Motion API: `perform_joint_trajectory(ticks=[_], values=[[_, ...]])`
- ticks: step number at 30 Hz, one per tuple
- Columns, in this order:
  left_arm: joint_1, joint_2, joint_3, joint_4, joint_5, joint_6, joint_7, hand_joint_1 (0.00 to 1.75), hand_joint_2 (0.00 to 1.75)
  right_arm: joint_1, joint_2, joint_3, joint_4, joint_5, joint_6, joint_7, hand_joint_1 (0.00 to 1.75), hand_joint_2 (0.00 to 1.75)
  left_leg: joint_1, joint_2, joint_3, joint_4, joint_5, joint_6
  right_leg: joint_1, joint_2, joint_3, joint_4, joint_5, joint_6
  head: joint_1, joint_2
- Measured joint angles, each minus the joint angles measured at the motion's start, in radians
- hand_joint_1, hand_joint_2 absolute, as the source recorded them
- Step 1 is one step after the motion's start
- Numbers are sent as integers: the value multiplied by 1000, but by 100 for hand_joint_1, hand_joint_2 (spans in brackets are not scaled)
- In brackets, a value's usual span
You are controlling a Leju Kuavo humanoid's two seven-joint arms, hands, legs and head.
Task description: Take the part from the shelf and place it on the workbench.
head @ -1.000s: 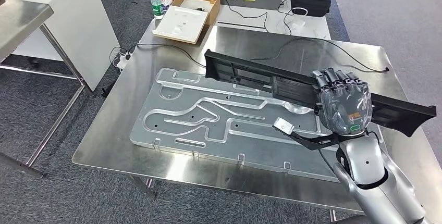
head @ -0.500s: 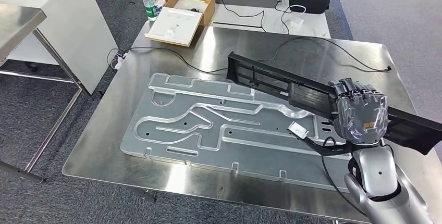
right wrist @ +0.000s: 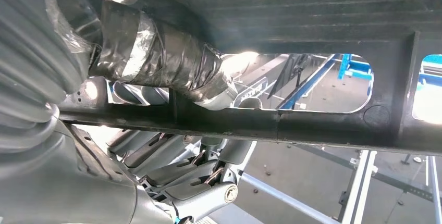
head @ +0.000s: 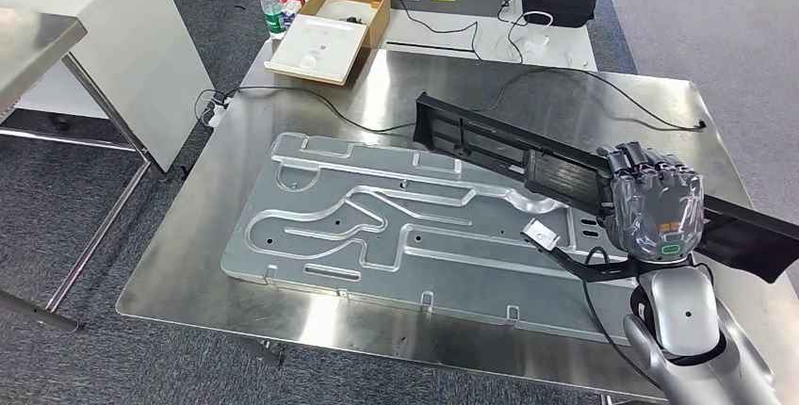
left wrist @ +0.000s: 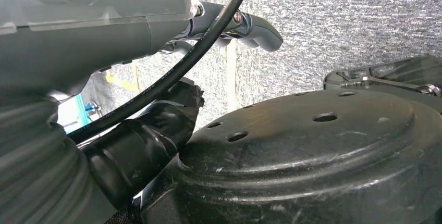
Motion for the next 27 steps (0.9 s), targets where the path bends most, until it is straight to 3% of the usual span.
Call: perform_joint_trajectory(ticks=[27], values=[[0,0,0,0,0,0,0,0,175,2,1,-2,0,0,0,0,175,175,-2,0,1,0,0,0,-1,0,0,0,0,0,0,0]])
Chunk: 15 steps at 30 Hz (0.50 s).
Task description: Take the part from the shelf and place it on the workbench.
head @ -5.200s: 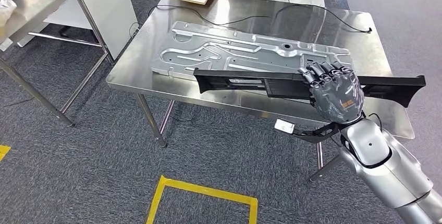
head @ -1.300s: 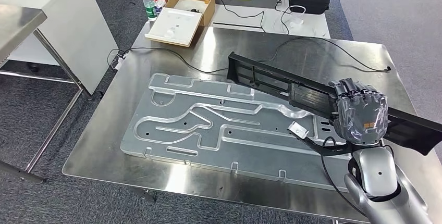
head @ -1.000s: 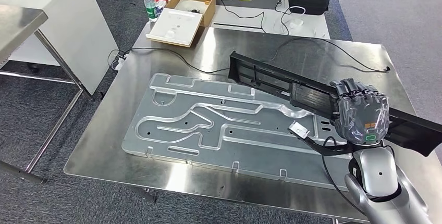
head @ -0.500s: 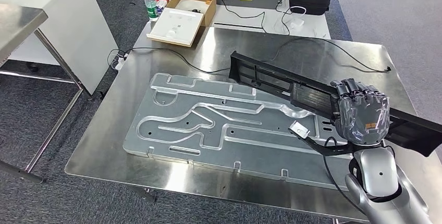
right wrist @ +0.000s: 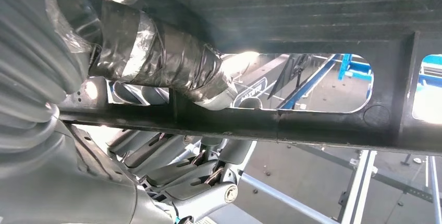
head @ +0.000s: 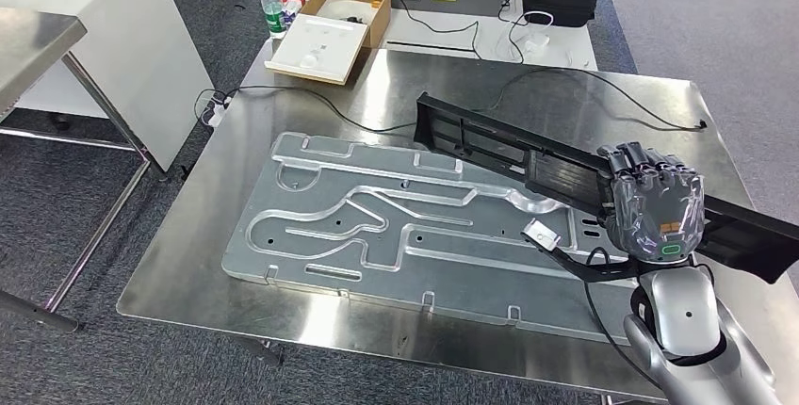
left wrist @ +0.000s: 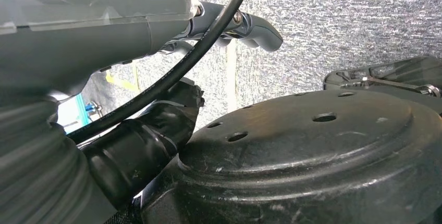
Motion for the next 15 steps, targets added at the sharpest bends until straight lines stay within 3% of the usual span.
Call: perform_joint_trajectory(ticks=[15], values=[[0,0,0,0,0,0,0,0,175,1,0,0,0,0,0,0,175,175,0,0,0,0,0,0,0,0,0,0,0,0,0,0]])
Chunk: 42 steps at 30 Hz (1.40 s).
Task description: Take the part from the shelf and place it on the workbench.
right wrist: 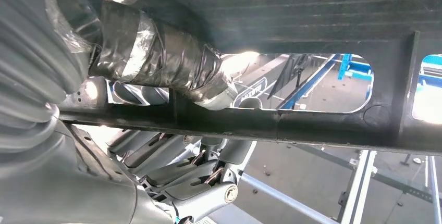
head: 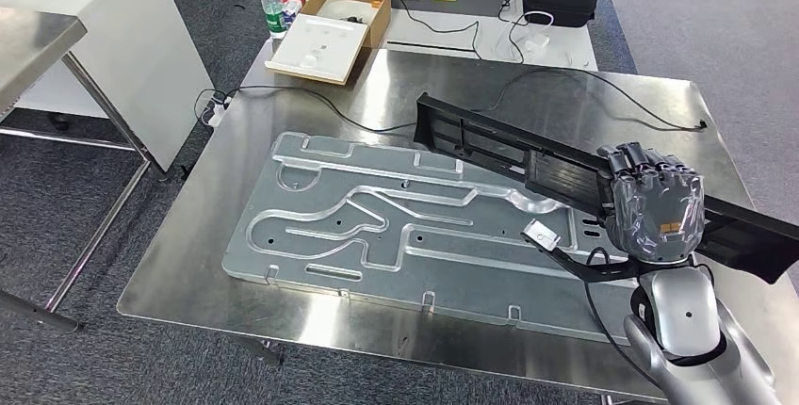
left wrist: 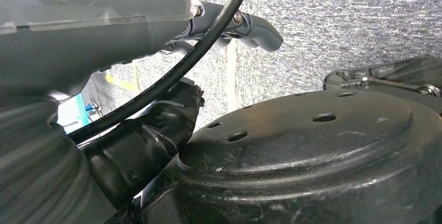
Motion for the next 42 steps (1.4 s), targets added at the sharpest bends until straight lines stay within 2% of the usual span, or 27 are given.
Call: perform_joint_trajectory(ticks=[37,40,42], values=[[0,0,0,0,0,0,0,0,175,0,0,0,0,-1,1,0,175,175,0,0,0,0,0,0,0,0,0,0,0,0,0,0],[2,-2,0,0,-2,8,-9,0,175,12,17,-19,2,-78,27,-26,175,175,0,-1,1,0,0,0,0,0,0,0,0,0,0,0],[6,-5,0,0,-3,21,-20,0,175,32,52,-58,10,-160,39,-76,175,175,0,-2,0,0,0,0,0,-2,0,0,0,0,0,0]])
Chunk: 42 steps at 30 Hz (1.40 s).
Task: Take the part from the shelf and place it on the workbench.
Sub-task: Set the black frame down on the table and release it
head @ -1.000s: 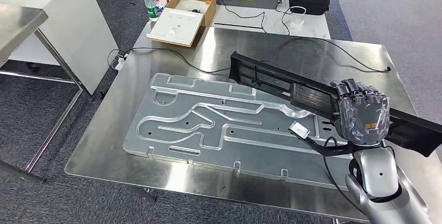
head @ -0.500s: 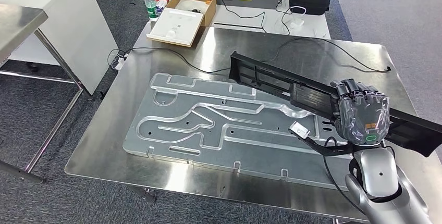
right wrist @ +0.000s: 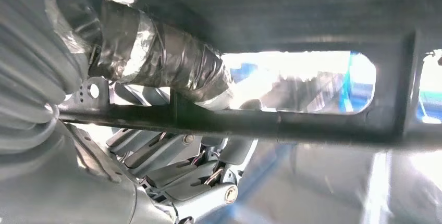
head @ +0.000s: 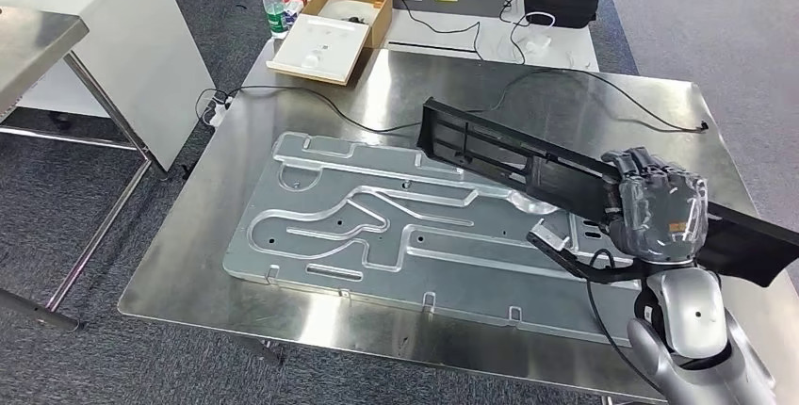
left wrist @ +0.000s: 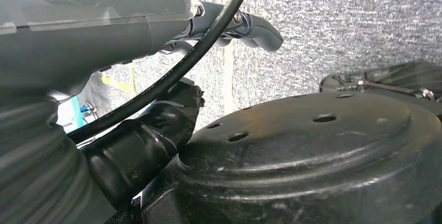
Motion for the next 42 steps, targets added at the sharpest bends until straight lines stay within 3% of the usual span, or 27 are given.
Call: perform_joint_trajectory(ticks=[3,8,26,30,41,42], values=[[3,-3,0,0,-1,14,-12,0,175,19,56,-64,18,-38,-8,-76,175,175,0,1,-2,0,-1,0,-1,1,0,0,0,0,0,0],[3,-4,0,0,-1,16,-16,0,175,24,101,-120,33,-39,-6,-93,175,175,0,2,-1,0,-1,-1,-1,2,0,0,0,0,0,0],[3,-5,0,0,3,21,-16,0,175,23,158,-159,45,-24,5,-102,175,175,0,2,-1,0,-1,0,-1,2,0,0,0,0,0,0],[4,-5,0,0,5,18,-22,0,175,23,162,-169,49,-24,4,-108,0,0,0,2,-1,0,-1,0,-1,2,0,0,0,0,0,0],[8,-5,0,4,13,-10,-49,0,175,22,176,-197,51,-36,11,-150,0,0,-1,2,-1,0,-1,0,-1,2,0,0,0,0,0,0],[8,-5,0,4,14,-10,-49,0,131,22,177,-197,51,-36,12,-150,0,0,-1,2,-1,0,-1,-1,-1,2,0,0,0,0,0,0]])
